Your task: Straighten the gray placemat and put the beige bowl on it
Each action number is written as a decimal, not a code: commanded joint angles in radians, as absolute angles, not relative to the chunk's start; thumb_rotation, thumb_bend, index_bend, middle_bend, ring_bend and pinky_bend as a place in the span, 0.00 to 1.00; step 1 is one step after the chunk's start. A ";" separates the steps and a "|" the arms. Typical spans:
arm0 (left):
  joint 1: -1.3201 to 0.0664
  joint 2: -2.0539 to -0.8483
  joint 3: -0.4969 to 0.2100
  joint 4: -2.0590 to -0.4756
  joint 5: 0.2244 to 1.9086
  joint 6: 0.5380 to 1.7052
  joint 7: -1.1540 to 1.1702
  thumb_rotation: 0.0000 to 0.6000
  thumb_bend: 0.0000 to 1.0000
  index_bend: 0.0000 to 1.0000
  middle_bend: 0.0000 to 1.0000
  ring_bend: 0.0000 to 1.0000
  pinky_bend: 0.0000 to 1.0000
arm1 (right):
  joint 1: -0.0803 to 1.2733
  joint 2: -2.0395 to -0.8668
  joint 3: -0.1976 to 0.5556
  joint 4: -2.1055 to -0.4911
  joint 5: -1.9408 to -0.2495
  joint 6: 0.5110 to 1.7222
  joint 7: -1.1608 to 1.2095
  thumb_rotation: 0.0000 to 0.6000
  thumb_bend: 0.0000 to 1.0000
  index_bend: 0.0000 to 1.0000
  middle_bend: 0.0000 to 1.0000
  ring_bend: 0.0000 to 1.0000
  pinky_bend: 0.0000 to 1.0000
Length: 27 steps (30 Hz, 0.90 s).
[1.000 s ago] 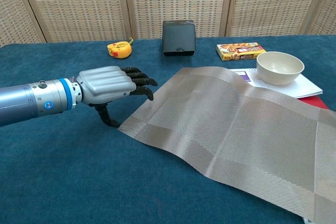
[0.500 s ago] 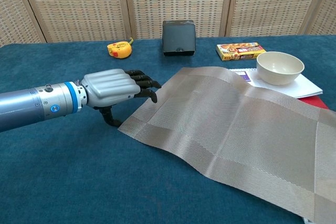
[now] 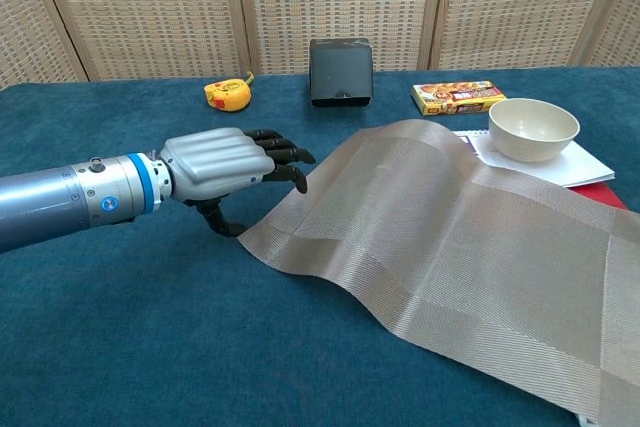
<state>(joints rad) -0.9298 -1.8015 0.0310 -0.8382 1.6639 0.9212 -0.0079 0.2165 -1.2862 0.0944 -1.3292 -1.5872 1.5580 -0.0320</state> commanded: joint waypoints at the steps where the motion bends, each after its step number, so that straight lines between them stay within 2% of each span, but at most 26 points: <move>1: -0.931 -1.798 0.029 -0.847 1.663 0.928 -0.012 1.00 0.34 0.21 0.00 0.00 0.00 | 0.216 -1.285 0.094 -1.331 -1.591 1.560 -0.033 1.00 0.00 0.00 0.00 0.00 0.00; 8: -0.930 -1.796 0.036 -0.860 1.660 0.926 -0.005 1.00 0.36 0.23 0.00 0.00 0.00 | 0.213 -1.280 0.096 -1.339 -1.597 1.567 -0.033 1.00 0.00 0.00 0.00 0.00 0.00; 13: -0.925 -1.800 0.044 -0.860 1.660 0.925 -0.006 1.00 0.42 0.25 0.00 0.00 0.00 | 0.212 -1.276 0.096 -1.344 -1.602 1.570 -0.029 1.00 0.00 0.00 0.00 0.00 0.00; 17: -0.922 -1.799 0.046 -0.865 1.657 0.928 -0.013 1.00 0.42 0.30 0.00 0.00 0.00 | 0.211 -1.274 0.097 -1.347 -1.605 1.572 -0.028 1.00 0.00 0.00 0.00 0.00 0.00; 21: -0.917 -1.798 0.044 -0.871 1.651 0.931 -0.020 1.00 0.43 0.38 0.00 0.00 0.00 | 0.210 -1.272 0.097 -1.351 -1.607 1.575 -0.027 1.00 0.00 0.00 0.00 0.00 0.00; 27: -0.912 -1.794 0.047 -0.881 1.647 0.929 -0.026 1.00 0.50 0.39 0.00 0.00 0.00 | 0.209 -1.270 0.096 -1.356 -1.613 1.577 -0.027 1.00 0.00 0.00 0.00 0.00 0.00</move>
